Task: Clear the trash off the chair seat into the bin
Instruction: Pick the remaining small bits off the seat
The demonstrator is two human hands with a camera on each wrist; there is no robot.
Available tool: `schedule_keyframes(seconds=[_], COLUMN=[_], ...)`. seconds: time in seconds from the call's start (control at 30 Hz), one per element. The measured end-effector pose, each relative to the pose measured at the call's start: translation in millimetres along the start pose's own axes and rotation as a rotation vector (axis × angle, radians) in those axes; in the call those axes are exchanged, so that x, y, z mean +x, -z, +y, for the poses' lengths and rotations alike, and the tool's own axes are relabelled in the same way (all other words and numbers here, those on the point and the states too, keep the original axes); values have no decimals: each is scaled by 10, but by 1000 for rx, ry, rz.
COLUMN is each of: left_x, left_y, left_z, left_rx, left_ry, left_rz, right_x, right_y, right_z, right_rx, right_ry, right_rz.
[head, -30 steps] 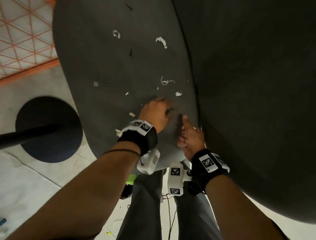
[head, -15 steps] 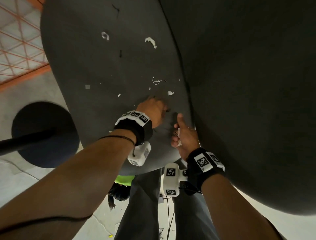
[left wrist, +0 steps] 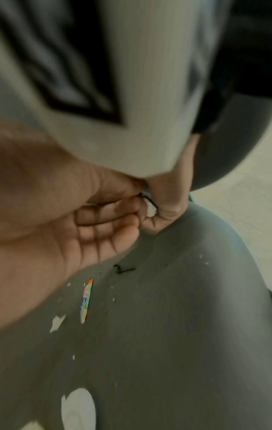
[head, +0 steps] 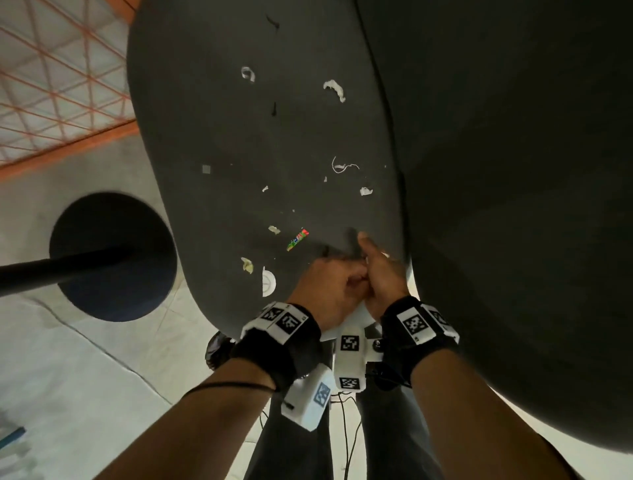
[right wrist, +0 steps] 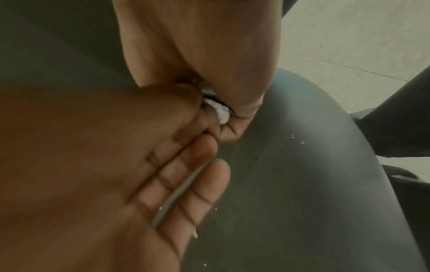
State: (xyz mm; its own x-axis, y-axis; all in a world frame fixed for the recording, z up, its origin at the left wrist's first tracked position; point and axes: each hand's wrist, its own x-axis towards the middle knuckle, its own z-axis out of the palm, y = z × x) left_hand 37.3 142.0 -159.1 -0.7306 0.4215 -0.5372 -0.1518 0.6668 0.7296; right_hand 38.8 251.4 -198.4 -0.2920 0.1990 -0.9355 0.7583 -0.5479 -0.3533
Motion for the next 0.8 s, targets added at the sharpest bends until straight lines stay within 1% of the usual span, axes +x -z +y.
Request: schedule_keyframes(seconds=[0.03,0.07,0.1,0.13,0.17,0.2,0.23,0.27,0.3,0.33,0.37,0.43,0.47,0.57,0.63,0.7,0.73,0.8], left_x=[-35,-81,-131,-179,-224,-258,-295,-339,-385,-431,-472,-534,-555,-577,-576,-549,-523,-468], left_y=[15,51,95,151,212,276,339,387,415,415,389,261,199,92,91,142,173,235], left_z=[-7,-29,-84,-168,-285,-439,-606,-759,-887,-985,-1045,-1122,-1140,-1170,-1180,-1165,-1159,-1130], left_rx=[-74,-154,-219,-242,-212,-115,16,134,208,262,320,417,432,398,376,364,349,289], left_ry=[-13,-1,29,77,134,205,297,410,505,557,571,526,489,337,263,235,242,307], left_rz=[-42,-45,4,96,218,330,396,398,365,330,300,285,299,427,462,404,382,358], right_x=[17,22,31,40,40,36,28,24,17,10,6,13,16,44,39,21,-3,-28], right_y=[18,23,22,20,6,-13,-37,-66,-100,-136,-170,-226,-240,-247,-238,-229,-232,-238], right_z=[3,2,1,4,5,1,-9,-16,-25,-31,-33,-23,-16,12,29,48,49,75], right_rx=[13,25,24,8,-15,-37,-56,-71,-82,-93,-103,-123,-131,-140,-162,-201,-230,-279], right_ry=[-5,-15,-23,-30,-35,-39,-41,-46,-48,-48,-45,-31,-19,1,-20,-46,-58,-62], right_rz=[11,9,-1,-8,-21,-34,-46,-54,-65,-75,-83,-82,-76,-63,-74,-105,-122,-164])
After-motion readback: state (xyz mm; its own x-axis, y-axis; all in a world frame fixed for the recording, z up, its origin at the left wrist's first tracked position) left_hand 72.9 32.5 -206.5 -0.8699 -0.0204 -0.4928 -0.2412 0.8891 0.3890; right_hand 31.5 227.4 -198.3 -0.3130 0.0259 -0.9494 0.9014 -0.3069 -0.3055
